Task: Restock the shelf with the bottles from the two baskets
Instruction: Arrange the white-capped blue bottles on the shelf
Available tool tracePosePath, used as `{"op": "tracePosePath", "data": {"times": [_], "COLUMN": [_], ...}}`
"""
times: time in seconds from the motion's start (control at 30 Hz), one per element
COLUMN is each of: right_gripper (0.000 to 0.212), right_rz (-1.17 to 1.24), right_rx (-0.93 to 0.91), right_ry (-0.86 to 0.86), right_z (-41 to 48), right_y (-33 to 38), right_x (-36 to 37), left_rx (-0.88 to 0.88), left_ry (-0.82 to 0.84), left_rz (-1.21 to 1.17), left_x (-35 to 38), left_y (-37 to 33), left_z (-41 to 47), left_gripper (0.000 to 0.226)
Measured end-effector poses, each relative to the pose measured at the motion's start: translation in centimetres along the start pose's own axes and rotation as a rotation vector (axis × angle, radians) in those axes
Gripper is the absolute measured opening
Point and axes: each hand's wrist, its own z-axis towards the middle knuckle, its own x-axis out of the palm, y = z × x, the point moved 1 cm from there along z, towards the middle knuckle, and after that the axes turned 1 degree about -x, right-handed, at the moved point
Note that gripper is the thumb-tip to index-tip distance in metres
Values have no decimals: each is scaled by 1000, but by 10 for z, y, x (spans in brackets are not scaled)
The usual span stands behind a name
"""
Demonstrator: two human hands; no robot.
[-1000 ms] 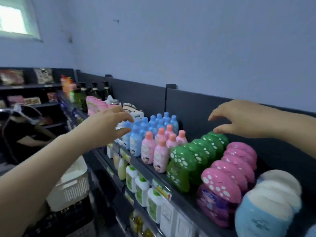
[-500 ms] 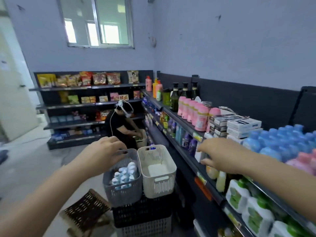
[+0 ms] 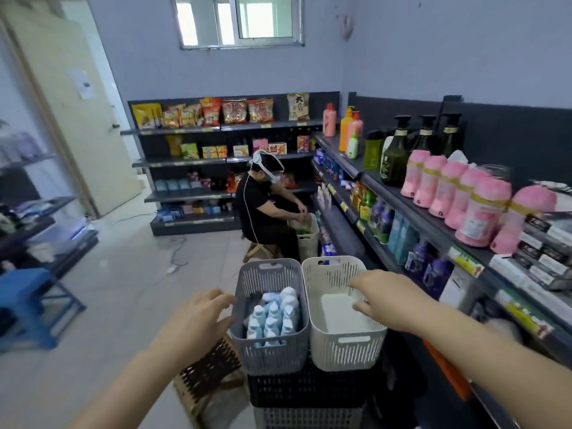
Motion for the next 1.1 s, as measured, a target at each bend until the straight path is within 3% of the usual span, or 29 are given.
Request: {"op": "tracePosePath", "data": {"times": [0.53, 0.93, 1.1], "right_gripper": [34, 35, 48], "right_rz": [276, 359, 356], "right_rx": [-128, -10, 100], "right_ry": [216, 417, 501], "right_z": [242, 395, 445], "right_y": [-34, -8, 3], "right_x": [107, 204, 246], "left_rx": [-359, -272, -171], "left_ry": [109, 267, 357], "left_rz": [-140, -290, -277], "left_x": [106, 193, 228], "left_y": [78, 200, 243], "left_z": [134, 256, 305], "left_gripper": [32, 32, 38]}}
